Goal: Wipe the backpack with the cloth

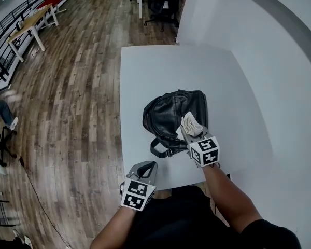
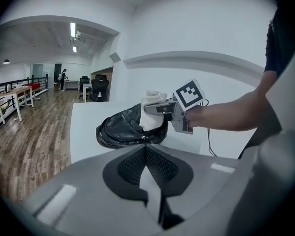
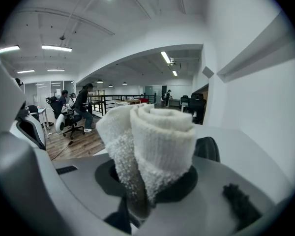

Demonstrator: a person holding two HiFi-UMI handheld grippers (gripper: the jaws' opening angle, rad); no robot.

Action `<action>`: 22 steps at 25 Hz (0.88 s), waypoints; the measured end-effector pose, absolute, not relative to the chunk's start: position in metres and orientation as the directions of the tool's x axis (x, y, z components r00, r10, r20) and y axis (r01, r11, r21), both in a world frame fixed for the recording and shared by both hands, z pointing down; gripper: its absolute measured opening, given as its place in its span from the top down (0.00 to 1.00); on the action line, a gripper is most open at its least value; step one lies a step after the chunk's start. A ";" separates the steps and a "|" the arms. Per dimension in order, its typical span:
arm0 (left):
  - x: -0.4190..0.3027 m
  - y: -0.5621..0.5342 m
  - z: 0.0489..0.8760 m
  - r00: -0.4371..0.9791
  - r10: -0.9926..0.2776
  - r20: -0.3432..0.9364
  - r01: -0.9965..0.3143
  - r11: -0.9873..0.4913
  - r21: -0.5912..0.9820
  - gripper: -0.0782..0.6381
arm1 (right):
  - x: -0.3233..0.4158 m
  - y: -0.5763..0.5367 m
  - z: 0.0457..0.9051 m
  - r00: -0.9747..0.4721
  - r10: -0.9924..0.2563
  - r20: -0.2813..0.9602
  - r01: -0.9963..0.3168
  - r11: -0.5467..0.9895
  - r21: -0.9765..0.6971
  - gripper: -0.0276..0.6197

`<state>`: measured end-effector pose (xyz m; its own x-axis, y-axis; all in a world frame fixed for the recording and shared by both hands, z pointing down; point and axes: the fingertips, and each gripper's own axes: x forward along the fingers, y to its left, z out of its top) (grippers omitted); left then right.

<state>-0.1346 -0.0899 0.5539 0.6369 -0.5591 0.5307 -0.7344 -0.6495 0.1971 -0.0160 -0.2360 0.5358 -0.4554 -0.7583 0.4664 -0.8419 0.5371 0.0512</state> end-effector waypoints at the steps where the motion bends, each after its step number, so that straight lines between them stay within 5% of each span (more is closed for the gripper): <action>1: -0.134 -0.089 0.553 0.639 -0.557 0.531 -0.732 -0.653 0.196 0.88 | -0.013 -0.235 0.534 -0.450 -0.763 0.465 -0.846 0.531 0.053 0.82; 22: -0.137 -0.070 0.540 0.677 -0.546 0.493 -0.696 -0.693 0.189 0.88 | 0.049 -0.202 0.509 -0.303 -0.847 0.437 -0.916 0.385 0.111 0.82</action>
